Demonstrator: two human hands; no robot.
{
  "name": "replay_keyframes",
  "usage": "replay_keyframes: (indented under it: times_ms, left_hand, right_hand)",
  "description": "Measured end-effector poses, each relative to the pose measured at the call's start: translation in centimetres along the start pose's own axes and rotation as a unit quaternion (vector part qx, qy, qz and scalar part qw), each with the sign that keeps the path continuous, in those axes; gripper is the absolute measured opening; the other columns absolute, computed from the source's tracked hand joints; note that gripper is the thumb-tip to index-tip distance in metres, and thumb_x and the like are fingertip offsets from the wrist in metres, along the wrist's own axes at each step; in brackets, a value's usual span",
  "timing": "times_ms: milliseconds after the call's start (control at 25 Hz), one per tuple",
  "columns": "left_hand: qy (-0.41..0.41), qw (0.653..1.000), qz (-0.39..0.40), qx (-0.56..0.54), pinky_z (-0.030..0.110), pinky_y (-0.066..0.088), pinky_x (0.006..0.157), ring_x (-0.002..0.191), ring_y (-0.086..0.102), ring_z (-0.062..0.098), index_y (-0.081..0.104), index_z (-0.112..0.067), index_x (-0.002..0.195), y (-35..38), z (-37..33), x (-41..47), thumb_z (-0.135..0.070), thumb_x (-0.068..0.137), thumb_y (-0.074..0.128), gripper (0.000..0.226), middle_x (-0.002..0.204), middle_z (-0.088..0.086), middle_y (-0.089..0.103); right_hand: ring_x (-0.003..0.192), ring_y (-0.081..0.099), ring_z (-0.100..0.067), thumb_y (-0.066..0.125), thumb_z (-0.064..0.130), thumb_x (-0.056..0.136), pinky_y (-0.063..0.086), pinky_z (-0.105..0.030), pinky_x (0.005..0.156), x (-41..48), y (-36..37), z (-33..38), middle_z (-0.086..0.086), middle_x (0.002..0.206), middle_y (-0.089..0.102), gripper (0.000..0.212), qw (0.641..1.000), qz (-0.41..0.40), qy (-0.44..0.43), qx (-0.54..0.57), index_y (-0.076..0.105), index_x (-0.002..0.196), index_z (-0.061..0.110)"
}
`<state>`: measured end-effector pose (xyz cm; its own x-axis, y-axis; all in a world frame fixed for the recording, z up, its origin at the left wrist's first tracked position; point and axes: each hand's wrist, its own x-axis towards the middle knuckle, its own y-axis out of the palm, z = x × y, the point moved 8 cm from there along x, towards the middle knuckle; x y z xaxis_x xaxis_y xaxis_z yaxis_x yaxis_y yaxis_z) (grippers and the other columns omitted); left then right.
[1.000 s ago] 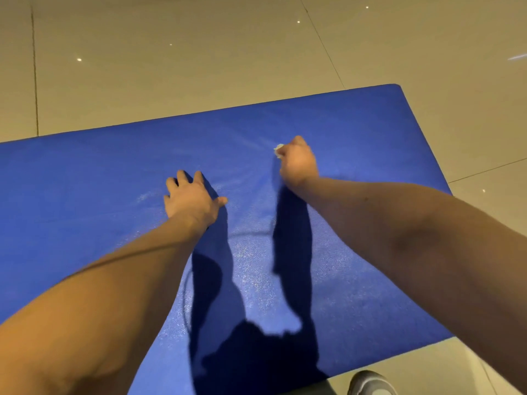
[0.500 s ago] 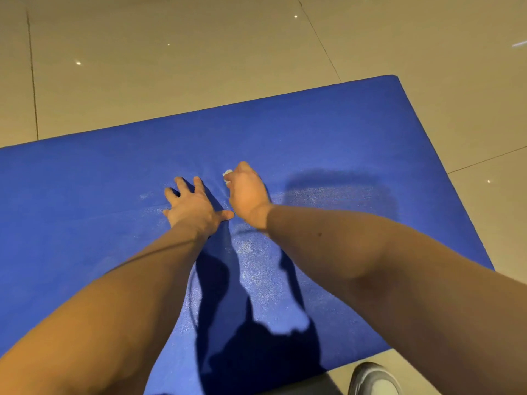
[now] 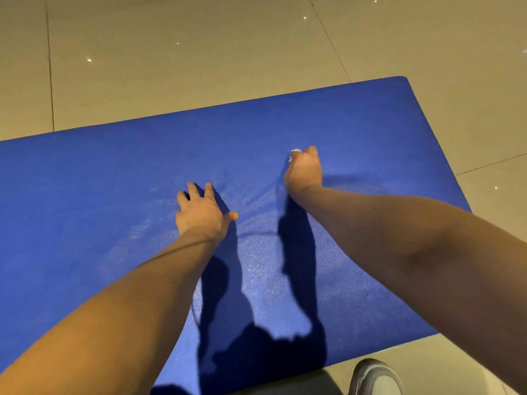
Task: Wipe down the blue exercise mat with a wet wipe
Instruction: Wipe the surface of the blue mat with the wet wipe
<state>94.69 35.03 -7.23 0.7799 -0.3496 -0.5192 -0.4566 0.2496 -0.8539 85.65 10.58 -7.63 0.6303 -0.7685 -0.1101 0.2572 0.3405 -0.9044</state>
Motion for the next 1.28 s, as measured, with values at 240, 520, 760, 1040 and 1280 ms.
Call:
replay_keyframes:
  times_ms: [240, 520, 760, 1040, 1280]
  left_hand:
    - [0.006, 0.998, 0.055, 0.016, 0.052, 0.046, 0.1, 0.152, -0.003, 0.035, -0.003, -0.031, 0.161, 0.9, 0.6, -1.2, -0.072, 0.072, 0.074, 0.125, 0.166, 0.001, -0.013]
    - [0.006, 0.999, 0.05, 0.009, 0.059, 0.044, 0.105, 0.152, -0.007, 0.037, -0.006, -0.03, 0.161, 0.9, 0.4, -1.5, -0.07, 0.074, 0.074, 0.124, 0.166, 0.002, -0.017]
    - [0.003, 0.999, 0.046, 0.024, 0.054, 0.046, 0.105, 0.153, -0.005, 0.036, -0.007, -0.031, 0.161, 0.9, 0.4, -1.5, -0.073, 0.074, 0.071, 0.124, 0.167, 0.002, -0.015]
    - [0.014, 0.999, 0.031, -0.017, 0.06, 0.038, 0.109, 0.153, -0.004, 0.033, 0.001, -0.028, 0.161, 1.4, 0.6, -2.1, -0.068, 0.08, 0.07, 0.114, 0.167, 0.002, -0.01]
    - [0.02, 1.0, -0.021, -0.01, 0.05, 0.05, 0.089, 0.145, 0.017, 0.033, 0.027, -0.019, 0.154, 1.9, 0.2, -4.0, -0.061, 0.088, 0.065, 0.087, 0.163, 0.007, 0.01]
  right_hand:
    - [0.082, 0.05, -0.025, 0.053, -0.001, 0.089, 0.038, -0.031, 0.067, -7.4, 5.4, 10.0, -0.012, 0.107, 0.047, 0.015, 0.977, 0.131, -0.166, -0.019, 0.059, 0.098, 0.009]
    - [0.087, 0.051, -0.029, 0.048, 0.006, 0.094, 0.034, -0.031, 0.071, -3.5, 2.5, 4.3, -0.014, 0.105, 0.045, 0.018, 0.971, 0.12, -0.203, -0.042, 0.062, 0.104, 0.008]
    - [0.079, 0.048, -0.028, 0.047, 0.006, 0.096, 0.045, -0.033, 0.073, -1.6, -0.6, -3.5, -0.012, 0.103, 0.043, 0.023, 0.998, 0.03, -0.02, -0.042, 0.064, 0.11, 0.006]
    - [0.093, 0.054, -0.027, 0.054, 0.006, 0.094, 0.034, -0.029, 0.071, -10.5, 4.7, 8.3, -0.013, 0.112, 0.049, 0.015, 0.976, 0.149, -0.154, -0.034, 0.057, 0.108, 0.007]
    - [0.087, 0.051, -0.03, 0.047, 0.008, 0.095, 0.033, -0.034, 0.062, -8.0, 2.2, 3.7, -0.007, 0.099, 0.039, 0.013, 0.971, 0.12, -0.195, -0.066, 0.057, 0.101, 0.013]
